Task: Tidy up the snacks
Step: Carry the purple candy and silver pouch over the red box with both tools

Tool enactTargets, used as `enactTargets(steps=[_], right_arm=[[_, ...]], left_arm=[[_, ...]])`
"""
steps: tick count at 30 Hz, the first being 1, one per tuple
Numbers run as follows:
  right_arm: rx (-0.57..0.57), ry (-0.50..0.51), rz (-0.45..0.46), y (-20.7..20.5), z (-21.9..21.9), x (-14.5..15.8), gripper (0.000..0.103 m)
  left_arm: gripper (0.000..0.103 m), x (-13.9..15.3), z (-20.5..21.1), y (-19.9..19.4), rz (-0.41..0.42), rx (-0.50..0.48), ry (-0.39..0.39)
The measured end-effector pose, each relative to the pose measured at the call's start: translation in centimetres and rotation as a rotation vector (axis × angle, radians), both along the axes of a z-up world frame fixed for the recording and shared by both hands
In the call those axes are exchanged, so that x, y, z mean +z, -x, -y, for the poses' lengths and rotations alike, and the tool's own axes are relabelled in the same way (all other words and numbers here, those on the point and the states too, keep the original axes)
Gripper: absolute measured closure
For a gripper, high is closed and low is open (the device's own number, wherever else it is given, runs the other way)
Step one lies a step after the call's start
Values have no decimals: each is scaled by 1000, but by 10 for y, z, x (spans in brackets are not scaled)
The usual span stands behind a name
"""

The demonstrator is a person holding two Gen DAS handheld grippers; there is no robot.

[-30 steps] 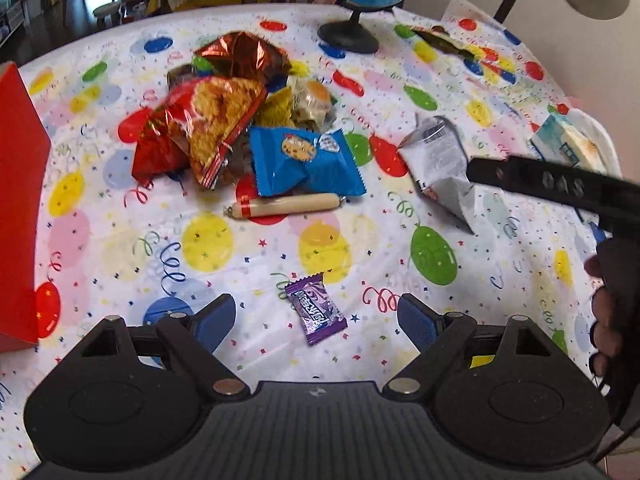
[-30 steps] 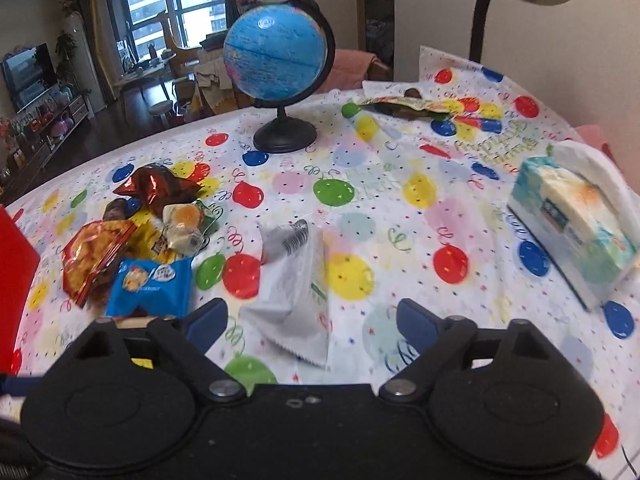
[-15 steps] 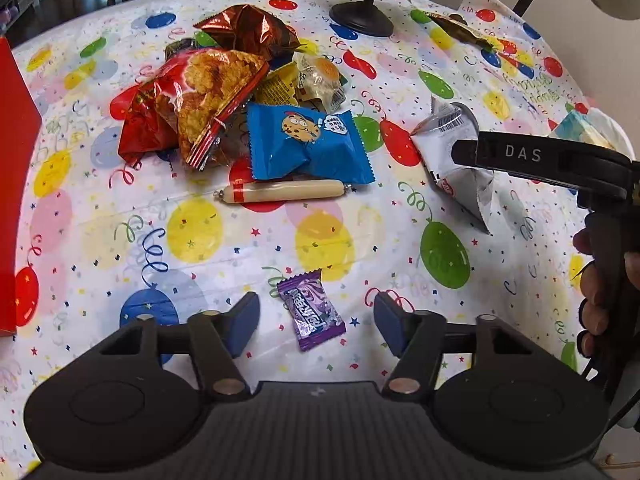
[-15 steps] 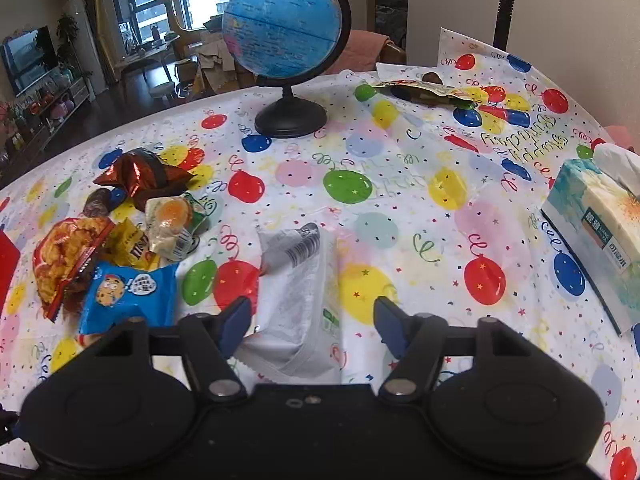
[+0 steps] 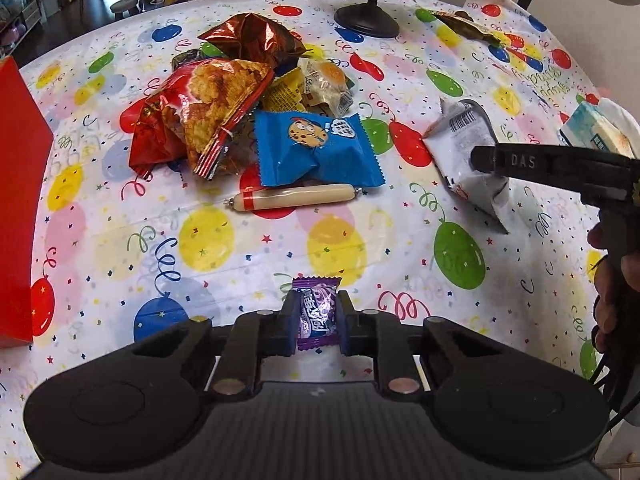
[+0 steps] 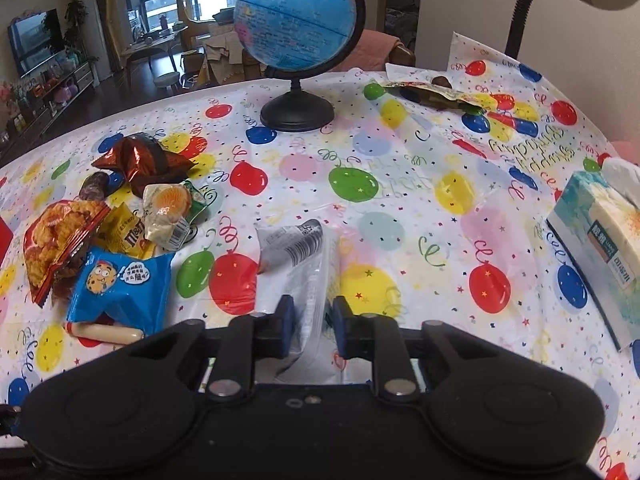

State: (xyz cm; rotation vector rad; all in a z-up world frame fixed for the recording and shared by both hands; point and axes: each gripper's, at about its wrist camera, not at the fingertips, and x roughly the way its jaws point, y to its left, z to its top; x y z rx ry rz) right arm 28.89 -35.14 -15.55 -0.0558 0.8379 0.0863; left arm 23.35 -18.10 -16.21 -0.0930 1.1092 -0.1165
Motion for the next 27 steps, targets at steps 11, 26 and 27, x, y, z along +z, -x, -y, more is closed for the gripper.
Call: enactTargets(steps=[11, 26, 27], right_arm=[[17, -31, 21, 29, -1, 22, 89], [93, -108, 68, 88, -50, 73, 90], [100, -110, 73, 91, -55, 76, 90]], left_arm=[[85, 16, -14, 16, 24, 15, 16], [85, 63, -60, 57, 106, 43, 16], [85, 67, -64, 60, 114, 47, 17]])
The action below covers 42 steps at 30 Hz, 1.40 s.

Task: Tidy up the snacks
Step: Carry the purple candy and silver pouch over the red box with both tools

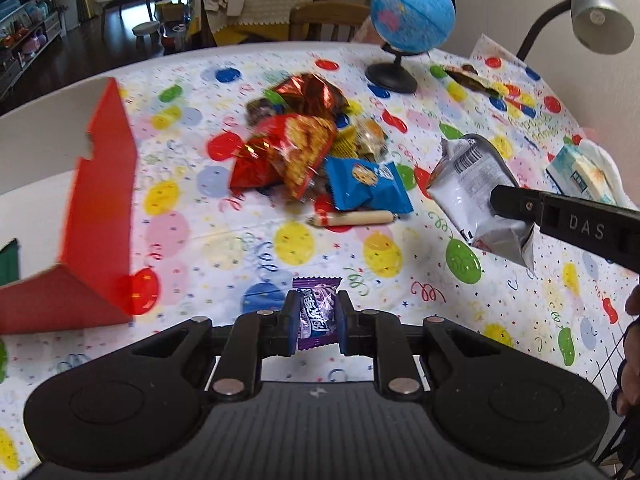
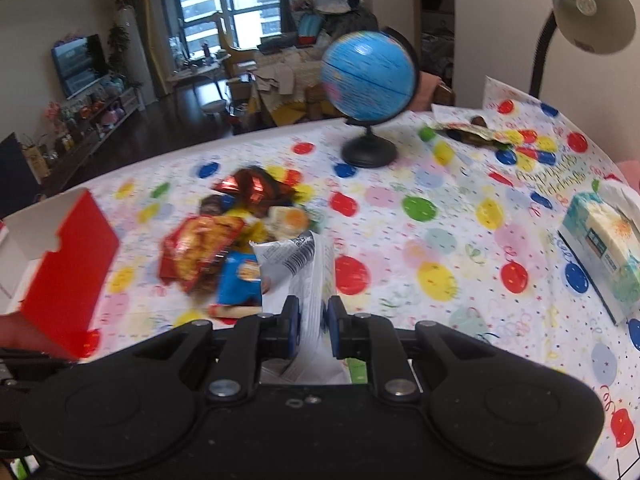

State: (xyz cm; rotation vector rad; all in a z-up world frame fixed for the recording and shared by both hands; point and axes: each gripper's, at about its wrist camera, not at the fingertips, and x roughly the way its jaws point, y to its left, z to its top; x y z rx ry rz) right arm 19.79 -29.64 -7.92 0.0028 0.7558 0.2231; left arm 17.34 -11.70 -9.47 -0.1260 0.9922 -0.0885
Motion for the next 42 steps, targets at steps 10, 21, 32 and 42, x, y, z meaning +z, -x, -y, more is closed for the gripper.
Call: enactTargets(steps=[10, 21, 32, 42], right_arm=[[89, -25, 49, 26, -56, 31, 90], [221, -37, 86, 38, -134, 51, 90], [354, -30, 84, 27, -214, 50, 90], [463, 34, 66, 15, -278, 32, 90]], left_arm=[[85, 41, -54, 30, 93, 64, -8], [85, 71, -126, 50, 174, 181, -29], [85, 72, -209, 50, 175, 337, -78], [85, 55, -262, 33, 135, 404, -120]])
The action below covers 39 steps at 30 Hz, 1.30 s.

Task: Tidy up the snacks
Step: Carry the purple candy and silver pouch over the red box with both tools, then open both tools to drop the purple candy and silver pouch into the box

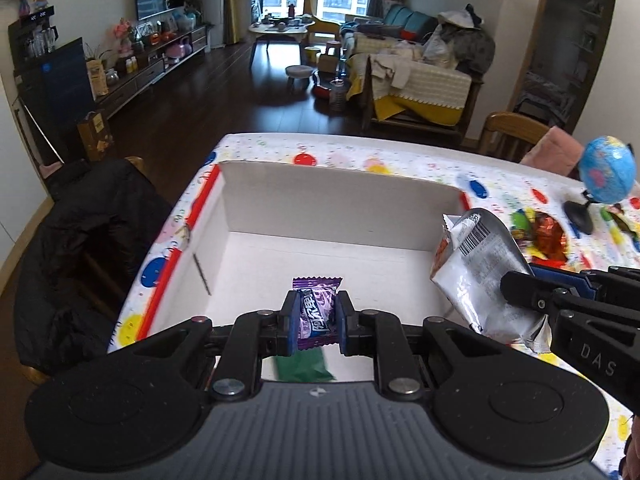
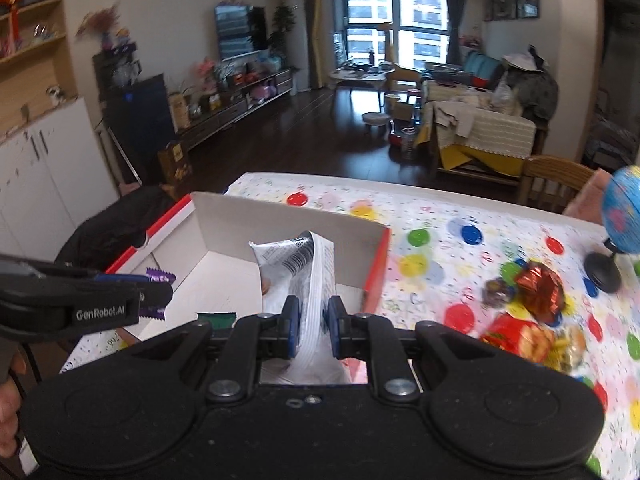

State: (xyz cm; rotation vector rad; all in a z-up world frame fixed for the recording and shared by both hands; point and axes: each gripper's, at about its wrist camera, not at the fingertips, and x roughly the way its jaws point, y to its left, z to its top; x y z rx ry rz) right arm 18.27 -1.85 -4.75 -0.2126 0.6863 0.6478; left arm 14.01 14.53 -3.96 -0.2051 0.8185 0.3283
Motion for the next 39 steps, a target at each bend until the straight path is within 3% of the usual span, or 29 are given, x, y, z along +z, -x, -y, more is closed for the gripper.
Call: enactTargets(steps=[14, 23, 36, 39], right_arm=[[101, 102, -48, -7, -47, -45, 90], [122, 153, -84, -12, -54, -62, 89], [86, 116, -90, -10, -43, -53, 75], [73, 98, -82, -7, -38, -47, 66]], left_arm=[[85, -42, -23, -20, -123, 27, -35], [85, -58, -20, -28, -183, 21, -12], [83, -54, -23, -19, -166, 41, 28], [76, -49, -22, -14, -146, 41, 35]])
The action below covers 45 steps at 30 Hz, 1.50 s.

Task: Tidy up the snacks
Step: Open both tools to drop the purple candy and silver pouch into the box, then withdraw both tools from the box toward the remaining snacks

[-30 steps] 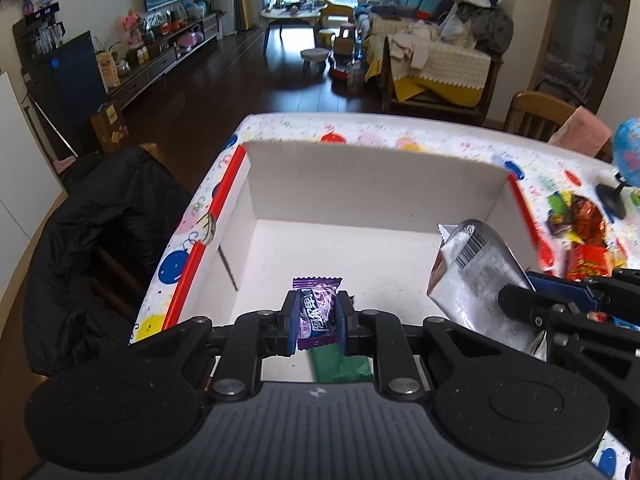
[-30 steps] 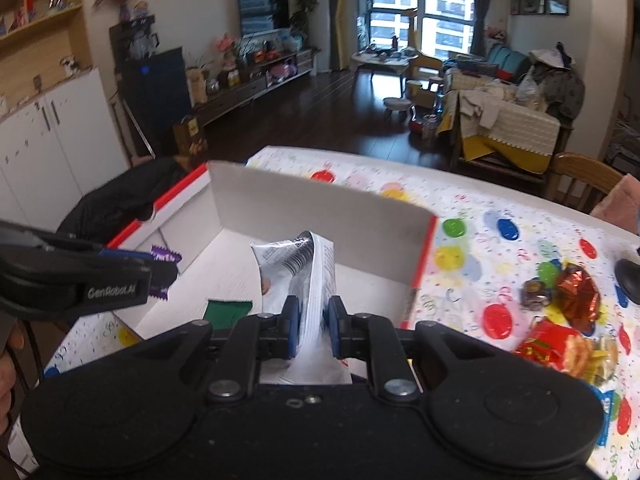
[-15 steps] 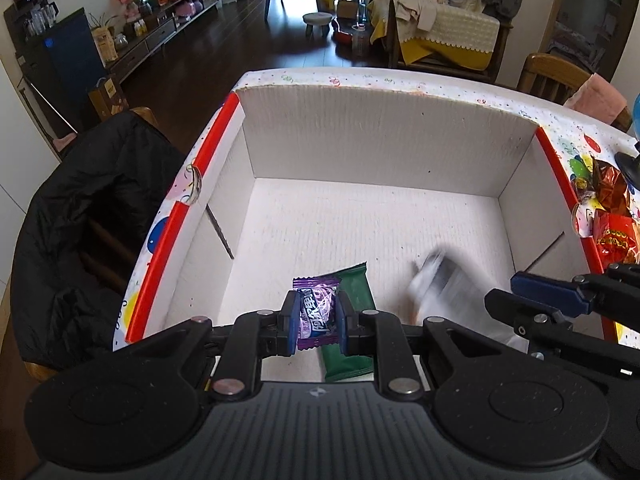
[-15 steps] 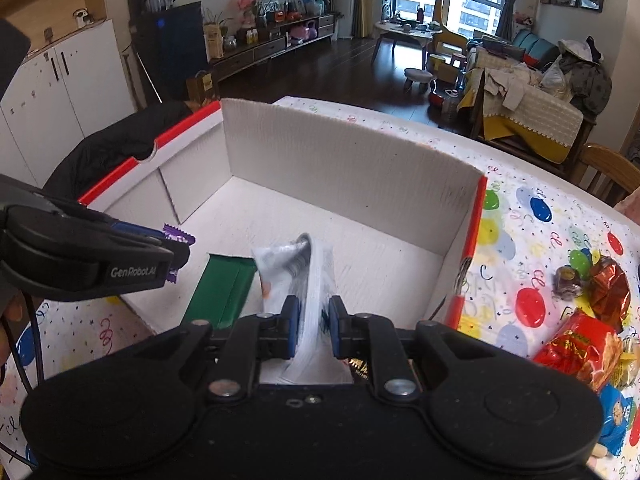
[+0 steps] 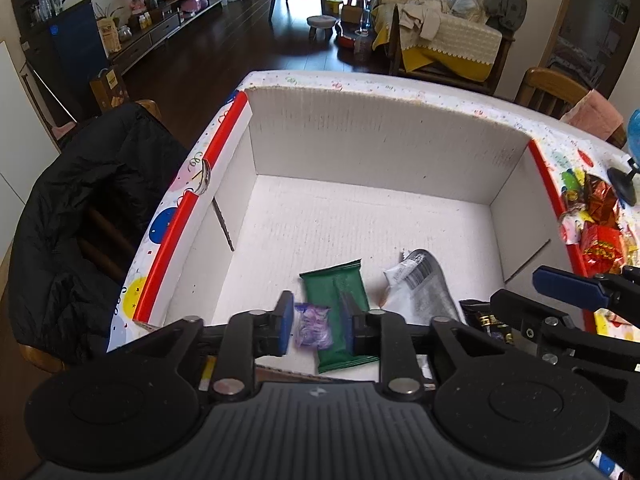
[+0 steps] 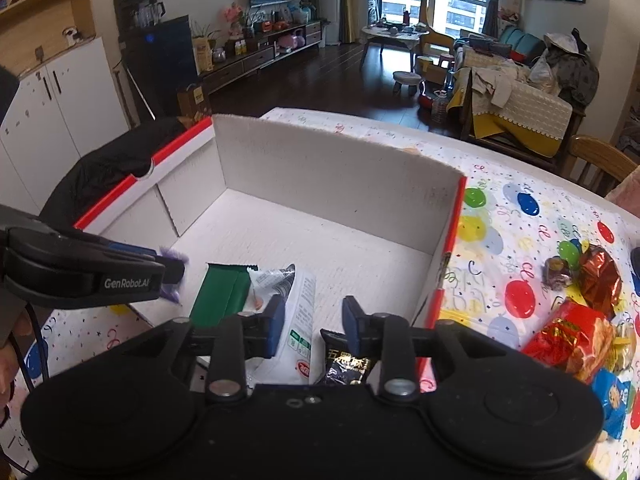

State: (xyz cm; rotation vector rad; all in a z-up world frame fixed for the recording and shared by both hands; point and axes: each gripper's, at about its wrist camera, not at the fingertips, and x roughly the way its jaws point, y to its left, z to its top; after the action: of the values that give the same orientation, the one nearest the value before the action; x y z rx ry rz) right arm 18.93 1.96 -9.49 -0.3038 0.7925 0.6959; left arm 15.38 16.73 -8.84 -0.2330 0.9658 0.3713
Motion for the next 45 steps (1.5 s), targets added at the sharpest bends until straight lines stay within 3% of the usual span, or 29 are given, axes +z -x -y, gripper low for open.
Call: enactTargets(steps=[4, 6, 7, 8, 19, 30, 33, 36, 45], right_arm=[[-26, -28, 8, 4, 9, 8, 52], [-35, -43, 13, 7, 14, 12, 47], [-42, -50, 18, 8, 16, 15, 44], [-48, -58, 22, 10, 19, 17, 42], [-110, -137, 56, 30, 48, 39, 18], [-169, -184, 94, 51, 78, 57, 9], [-189, -204, 104, 55, 88, 62, 7], [-212, -223, 114, 62, 100, 67, 2], [-293, -261, 140, 77, 140, 78, 0]], left_arm=[[71, 8, 2, 7, 20, -3, 2], [60, 10, 2, 11, 30, -6, 6], [48, 12, 3, 13, 38, -7, 6], [43, 14, 3, 15, 48, -7, 4], [42, 34, 15, 37, 95, -43, 12], [41, 54, 40, 55, 138, -108, 16], [32, 61, 46, 62, 161, -122, 29], [31, 68, 54, 68, 182, -139, 31], [23, 79, 82, 75, 209, -204, 55]])
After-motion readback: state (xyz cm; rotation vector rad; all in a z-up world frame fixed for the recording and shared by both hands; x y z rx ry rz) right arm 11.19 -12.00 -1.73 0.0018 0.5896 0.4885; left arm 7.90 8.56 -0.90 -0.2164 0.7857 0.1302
